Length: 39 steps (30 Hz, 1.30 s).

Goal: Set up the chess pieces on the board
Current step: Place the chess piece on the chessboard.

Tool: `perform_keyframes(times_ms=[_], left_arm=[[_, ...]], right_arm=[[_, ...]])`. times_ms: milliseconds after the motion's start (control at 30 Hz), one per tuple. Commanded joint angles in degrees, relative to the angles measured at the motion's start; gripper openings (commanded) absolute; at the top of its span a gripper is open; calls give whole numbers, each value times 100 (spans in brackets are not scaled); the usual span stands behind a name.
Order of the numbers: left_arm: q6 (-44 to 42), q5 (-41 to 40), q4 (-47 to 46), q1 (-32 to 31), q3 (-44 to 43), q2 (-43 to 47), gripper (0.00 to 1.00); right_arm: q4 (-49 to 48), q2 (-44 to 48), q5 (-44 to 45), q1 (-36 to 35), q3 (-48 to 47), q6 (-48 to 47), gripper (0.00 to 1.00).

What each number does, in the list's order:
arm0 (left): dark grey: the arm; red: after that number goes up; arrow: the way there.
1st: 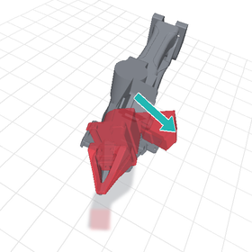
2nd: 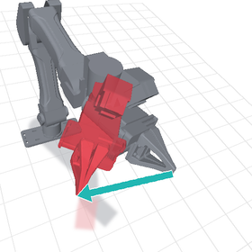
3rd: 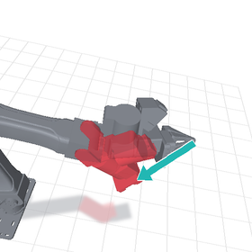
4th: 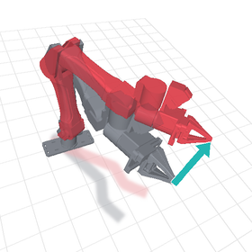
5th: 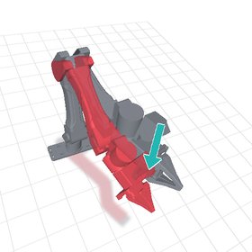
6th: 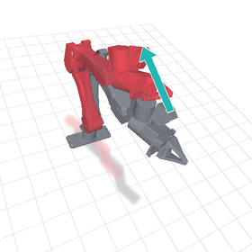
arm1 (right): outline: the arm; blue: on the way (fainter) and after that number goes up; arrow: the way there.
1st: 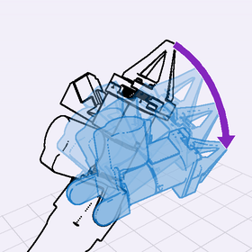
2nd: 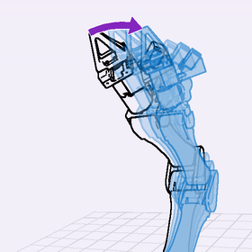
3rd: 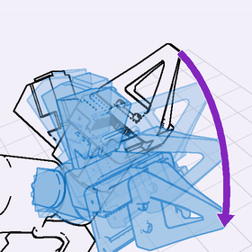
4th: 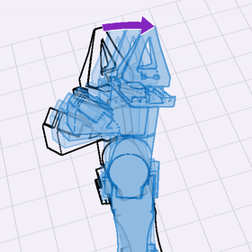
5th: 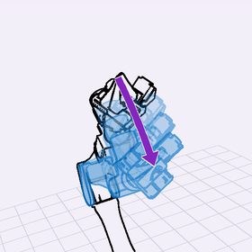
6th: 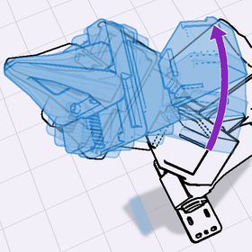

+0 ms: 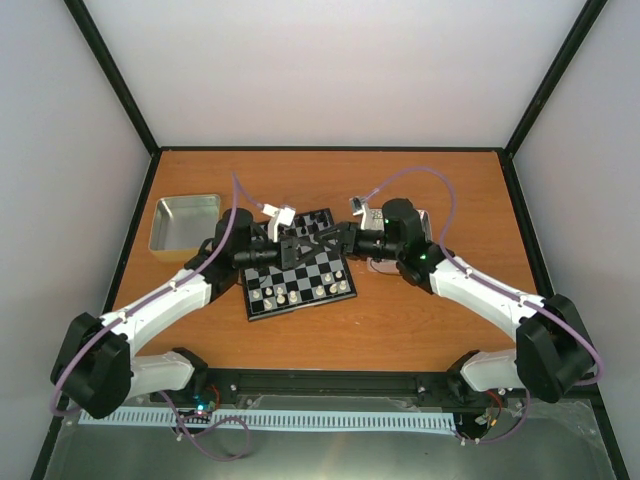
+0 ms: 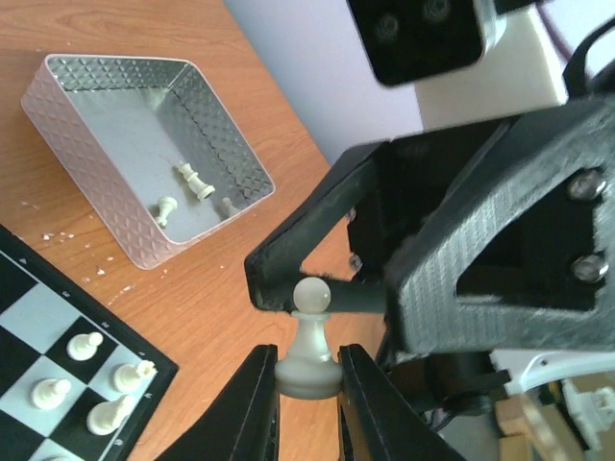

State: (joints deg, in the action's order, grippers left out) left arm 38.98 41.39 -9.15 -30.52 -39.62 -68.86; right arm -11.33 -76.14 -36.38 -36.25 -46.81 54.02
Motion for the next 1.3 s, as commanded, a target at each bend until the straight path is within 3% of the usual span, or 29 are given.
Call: perform_keyframes(times_ms=[0,133,333,700,967,1100,1200,1267], left_arm=[[-1151,13,721,29,-367,66,8],[-1885,63,1236,29,-393,307,8],[-1870,217,1133,24,-354,450,9],[-1907,277,1213,29,-404,496,9],[-1911,361,1216,29,-419,522,9],[-1918,344,1250,29,-406,553,10],[-1883,209,1359,30,-427,574,22],[-1841,-81,1595,29,-448,627,46]], right_arm=[[761,-48,116,-54,-536,-526,44],[1482,-182,-362,-54,-986,-1272,44],[2598,-346,-905,-57,-1369,-2220,45],[2397,-325,-1077,-58,-1235,-2173,29],[2178,-562,-1125,-58,-1250,-2078,26],[2117,-542,-1068,-58,-1218,-2035,10],[2065,-467,-872,-58,-1145,-2084,4],[2267,-406,-470,-58,-1149,-2299,3]])
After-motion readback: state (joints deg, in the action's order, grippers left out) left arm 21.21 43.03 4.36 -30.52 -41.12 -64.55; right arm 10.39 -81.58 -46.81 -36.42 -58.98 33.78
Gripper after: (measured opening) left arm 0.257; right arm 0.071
